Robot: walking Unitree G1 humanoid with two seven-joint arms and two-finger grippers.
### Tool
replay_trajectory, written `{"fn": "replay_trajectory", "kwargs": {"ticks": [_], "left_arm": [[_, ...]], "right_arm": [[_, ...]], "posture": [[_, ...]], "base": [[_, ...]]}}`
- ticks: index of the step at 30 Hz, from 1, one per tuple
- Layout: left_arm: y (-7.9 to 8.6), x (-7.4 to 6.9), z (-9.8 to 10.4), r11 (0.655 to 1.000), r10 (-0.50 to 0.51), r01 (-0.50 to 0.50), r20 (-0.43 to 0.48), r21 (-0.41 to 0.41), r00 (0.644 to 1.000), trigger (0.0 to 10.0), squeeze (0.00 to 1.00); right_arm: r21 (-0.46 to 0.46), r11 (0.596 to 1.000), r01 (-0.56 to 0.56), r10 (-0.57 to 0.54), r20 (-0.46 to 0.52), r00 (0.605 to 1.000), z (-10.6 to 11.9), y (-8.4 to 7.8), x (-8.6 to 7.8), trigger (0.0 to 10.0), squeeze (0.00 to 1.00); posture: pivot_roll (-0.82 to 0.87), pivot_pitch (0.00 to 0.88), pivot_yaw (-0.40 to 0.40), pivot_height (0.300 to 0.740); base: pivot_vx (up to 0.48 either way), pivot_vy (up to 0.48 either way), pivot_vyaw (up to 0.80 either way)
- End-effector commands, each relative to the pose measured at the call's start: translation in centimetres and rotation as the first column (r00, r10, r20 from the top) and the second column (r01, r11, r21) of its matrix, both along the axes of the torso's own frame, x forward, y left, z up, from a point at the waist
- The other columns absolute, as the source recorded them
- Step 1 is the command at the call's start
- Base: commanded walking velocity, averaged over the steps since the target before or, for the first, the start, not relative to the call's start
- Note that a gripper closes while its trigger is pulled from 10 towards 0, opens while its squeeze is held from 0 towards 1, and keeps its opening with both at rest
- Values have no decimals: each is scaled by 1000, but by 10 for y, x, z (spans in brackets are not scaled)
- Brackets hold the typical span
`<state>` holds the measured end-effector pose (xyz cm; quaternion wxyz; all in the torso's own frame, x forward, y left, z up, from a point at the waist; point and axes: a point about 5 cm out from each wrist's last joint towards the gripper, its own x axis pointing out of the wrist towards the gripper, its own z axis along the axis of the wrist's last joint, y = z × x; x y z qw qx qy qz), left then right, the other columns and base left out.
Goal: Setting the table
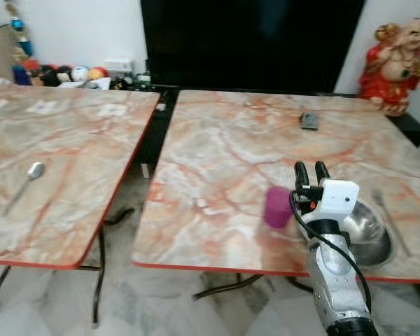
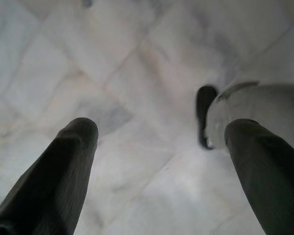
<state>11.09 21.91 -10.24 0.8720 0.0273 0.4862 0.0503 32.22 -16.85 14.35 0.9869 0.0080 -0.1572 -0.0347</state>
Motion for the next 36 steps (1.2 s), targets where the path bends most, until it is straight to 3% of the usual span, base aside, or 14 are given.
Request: {"fn": "replay_trajectory", "kwargs": {"ticks": [1, 24, 36], "left_arm": [[2, -2, 0, 1000, 7, -7, 1, 2, 1000, 10000, 0], [-8, -7, -2, 1000, 6, -6, 15, -10, 1000, 10000, 0], [-11, 7, 0, 1000, 5, -4, 19, -9, 1000, 10000, 0]], "right_arm": [[3, 1000, 11, -11, -5, 1000, -1, -2, -1, 10000, 0], [-4, 1000, -8, 8, -18, 1000, -1, 3, 1, 10000, 0], [-4, 1000, -16, 16, -32, 999, -4, 5, 2, 10000, 0]], "posture": [[1, 39, -16, 740], [0, 67, -24, 740], [4, 70, -26, 740]], "base": [[0, 480, 0], [0, 480, 0], [0, 480, 0]]}}
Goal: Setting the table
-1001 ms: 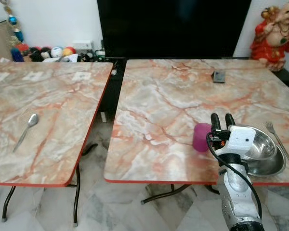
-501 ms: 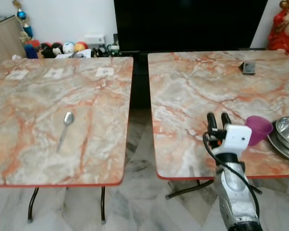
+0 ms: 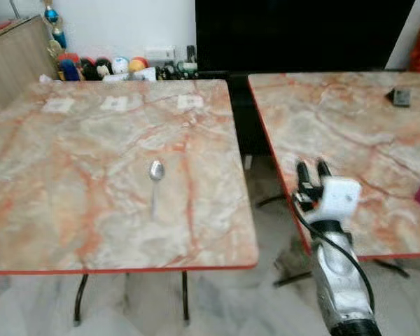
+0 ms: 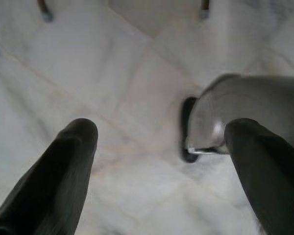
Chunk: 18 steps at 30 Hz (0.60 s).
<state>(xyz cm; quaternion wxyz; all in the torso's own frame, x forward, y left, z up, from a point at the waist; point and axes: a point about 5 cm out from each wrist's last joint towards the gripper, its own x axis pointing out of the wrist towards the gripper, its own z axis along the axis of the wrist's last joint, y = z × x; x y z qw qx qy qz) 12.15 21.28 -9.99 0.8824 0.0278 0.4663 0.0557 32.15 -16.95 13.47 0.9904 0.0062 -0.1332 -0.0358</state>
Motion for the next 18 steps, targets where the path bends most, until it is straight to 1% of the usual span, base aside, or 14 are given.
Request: {"fn": "replay_trajectory", "kwargs": {"ticks": [1, 8, 18], "left_arm": [[-5, -4, -3, 1000, -2, 2, -27, -17, 1000, 10000, 0], [-5, -3, -3, 1000, -3, 2, -31, -17, 1000, 10000, 0], [-2, -5, -3, 1000, -4, 4, -31, -12, 1000, 10000, 0]], "right_arm": [[-2, 1000, -20, 20, 14, 1000, 5, 7, 2, 10000, 0], [-2, 1000, -28, 28, 6, 1000, 4, 9, 3, 10000, 0], [0, 999, -32, 32, -4, 999, 2, 11, 4, 10000, 0]], "posture": [[4, 70, -26, 740], [8, 70, -24, 740], [9, 60, -20, 740]], "base": [[0, 480, 0], [0, 480, 0], [0, 480, 0]]}}
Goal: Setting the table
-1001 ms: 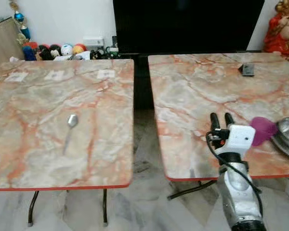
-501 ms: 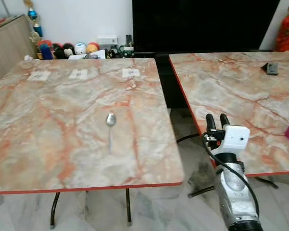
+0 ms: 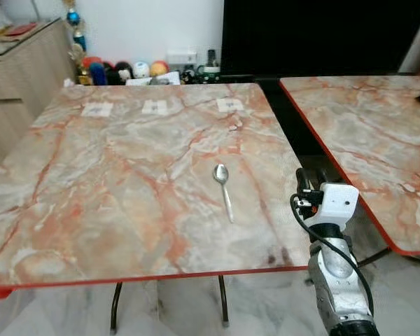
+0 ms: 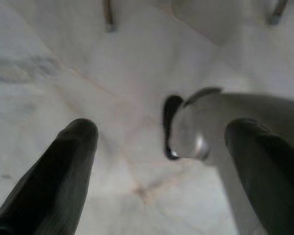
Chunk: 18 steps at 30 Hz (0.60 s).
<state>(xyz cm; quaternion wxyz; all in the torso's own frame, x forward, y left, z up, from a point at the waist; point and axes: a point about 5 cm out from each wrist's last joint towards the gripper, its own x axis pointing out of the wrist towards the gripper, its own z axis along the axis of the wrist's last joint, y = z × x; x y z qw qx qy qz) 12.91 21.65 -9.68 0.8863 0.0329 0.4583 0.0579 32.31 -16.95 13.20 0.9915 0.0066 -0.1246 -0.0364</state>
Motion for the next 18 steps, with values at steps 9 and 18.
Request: {"fn": "replay_trajectory", "kwargs": {"ticks": [9, 18], "left_arm": [[-4, -13, -5, 1000, -14, 13, -41, -20, 999, 10000, 0], [-4, -12, -5, 999, -18, 17, -39, -34, 999, 10000, 0]], "right_arm": [[-1, 999, -39, 39, 6, 999, 3, 12, 3, 10000, 0], [-2, 999, -41, 41, 0, 999, 2, 13, 3, 10000, 0]], "posture": [[11, 58, -22, 740], [13, 64, -26, 740]], "base": [[0, 149, 0], [0, 0, 0]]}}
